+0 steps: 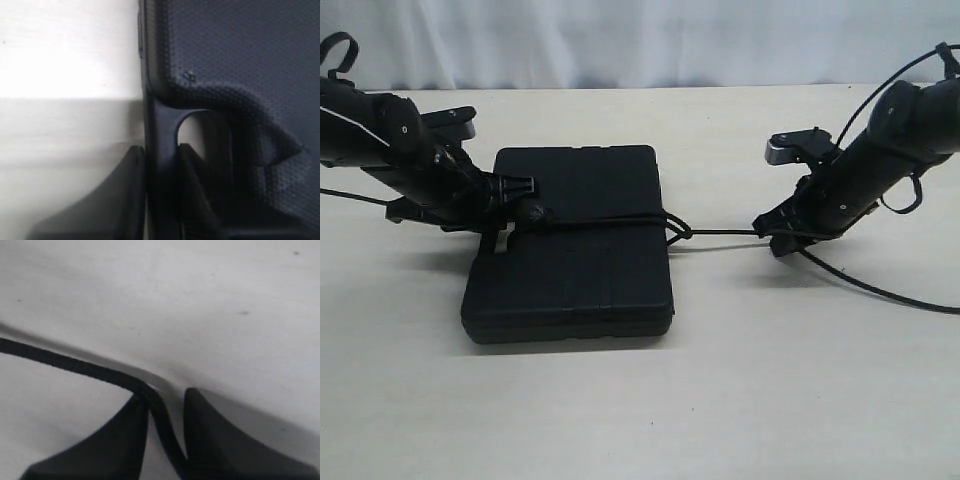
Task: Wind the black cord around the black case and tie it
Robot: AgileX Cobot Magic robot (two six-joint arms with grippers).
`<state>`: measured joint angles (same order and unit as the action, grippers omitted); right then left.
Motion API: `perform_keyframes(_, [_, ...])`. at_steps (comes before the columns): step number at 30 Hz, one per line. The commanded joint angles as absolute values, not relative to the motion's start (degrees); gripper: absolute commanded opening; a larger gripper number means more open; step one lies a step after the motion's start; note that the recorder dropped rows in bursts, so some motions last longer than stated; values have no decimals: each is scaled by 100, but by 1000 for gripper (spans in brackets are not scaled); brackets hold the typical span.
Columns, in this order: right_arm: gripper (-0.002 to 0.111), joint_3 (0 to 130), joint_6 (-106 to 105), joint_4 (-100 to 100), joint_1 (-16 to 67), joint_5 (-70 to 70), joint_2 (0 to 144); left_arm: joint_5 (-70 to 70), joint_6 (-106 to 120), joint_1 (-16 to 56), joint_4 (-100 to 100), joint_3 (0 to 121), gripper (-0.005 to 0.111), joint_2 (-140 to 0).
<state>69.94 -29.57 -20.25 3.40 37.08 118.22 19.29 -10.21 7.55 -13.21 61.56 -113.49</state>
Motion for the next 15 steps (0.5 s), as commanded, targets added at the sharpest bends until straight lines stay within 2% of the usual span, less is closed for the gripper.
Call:
perform_keyframes(1, [54, 7238, -2732, -1711, 256, 4066, 11892, 1946, -901, 671, -1126, 6140, 36, -11305])
perform_keyframes(3, [63, 7503, -2568, -1711, 256, 4389, 11892, 1987, -901, 671, -1126, 6210, 43, -11174])
perform_keyframes(5, [67, 7749, -2460, -1711, 256, 4722, 11892, 2169, -901, 671, -1126, 6385, 47, -11058])
perform_keyframes(12, [68, 8932, -2282, -1711, 256, 6335, 11879, 3340, -517, 671, -967, 7166, 49, -10544])
perform_keyframes(15, [64, 9321, -1871, -1711, 256, 6960, 11799, 3899, -314, 671, -672, 7336, 45, -10394])
